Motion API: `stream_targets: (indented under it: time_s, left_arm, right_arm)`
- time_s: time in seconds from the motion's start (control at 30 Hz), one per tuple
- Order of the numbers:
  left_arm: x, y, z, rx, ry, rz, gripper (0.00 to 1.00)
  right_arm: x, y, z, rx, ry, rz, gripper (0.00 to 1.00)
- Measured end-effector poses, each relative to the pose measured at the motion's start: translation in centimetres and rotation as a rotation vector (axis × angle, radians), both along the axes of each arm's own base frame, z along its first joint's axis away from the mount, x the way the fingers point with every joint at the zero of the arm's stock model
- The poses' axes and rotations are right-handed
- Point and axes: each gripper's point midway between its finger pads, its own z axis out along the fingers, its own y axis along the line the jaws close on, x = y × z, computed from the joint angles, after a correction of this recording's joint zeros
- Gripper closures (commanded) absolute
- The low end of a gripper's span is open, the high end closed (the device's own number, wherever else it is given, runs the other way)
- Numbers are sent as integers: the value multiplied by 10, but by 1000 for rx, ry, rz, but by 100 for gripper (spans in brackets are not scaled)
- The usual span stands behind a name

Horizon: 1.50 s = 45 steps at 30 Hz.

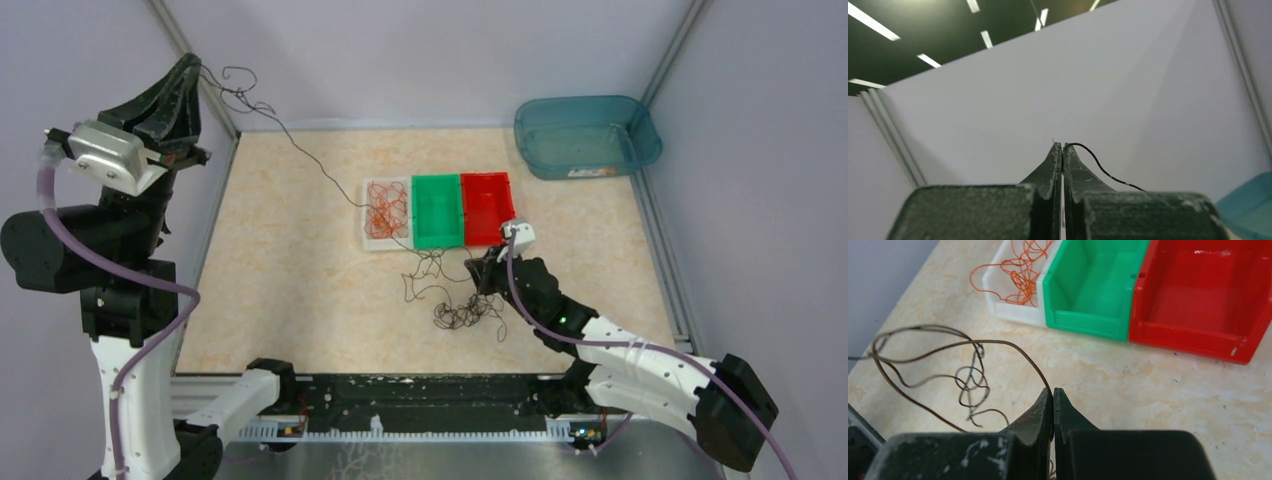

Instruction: Untangle the cables

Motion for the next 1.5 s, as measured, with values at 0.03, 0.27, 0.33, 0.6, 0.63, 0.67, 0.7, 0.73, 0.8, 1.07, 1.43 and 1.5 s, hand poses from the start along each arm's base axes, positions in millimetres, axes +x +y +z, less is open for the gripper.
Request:
stream_targets:
  time_s: [0.03, 0.27, 0.33, 0.6, 0.63, 0.67, 0.7, 0.73, 0.8, 1.07, 1.43, 1.5]
  left_arm:
    - [-1, 3, 4, -3, -22, 22, 100]
    - [-13, 27, 56, 31, -267, 223, 100]
    - [-21, 31, 73, 48, -342, 272, 100]
    - [-73, 39, 124, 61, -567, 341, 100]
    - [-81, 41, 128, 56, -609, 358, 100]
    - [-91, 43, 135, 48, -664, 380, 100]
    - [-99, 45, 141, 43, -708, 397, 100]
    - [-108, 47, 150, 36, -758, 415, 100]
    - [-126, 49, 168, 28, -856, 452, 100]
    - [-163, 42, 187, 84, -1089, 537, 100]
    - [-109, 3, 126, 134, -613, 94, 100]
    - [-87, -12, 95, 131, -443, -44, 100]
  right_arm:
    - [0, -2, -3, -10, 9, -11, 100]
    - [-4, -16, -35, -60, 84, -59, 100]
    - [-6, -19, -47, -78, 113, -70, 100]
    - [-9, -23, -66, -109, 164, -87, 100]
    - [-8, -24, -68, -117, 169, -91, 100]
    - [-9, -24, -71, -124, 176, -92, 100]
    - [-9, -25, -75, -134, 187, -95, 100]
    - [-10, -26, -79, -138, 199, -98, 100]
    - [-13, -26, -86, -144, 217, -100, 100]
    - [-32, -26, -129, -235, 304, -108, 87]
    - [-24, 11, -39, -73, 71, 63, 15]
    - [-23, 29, 10, -10, -39, 148, 12]
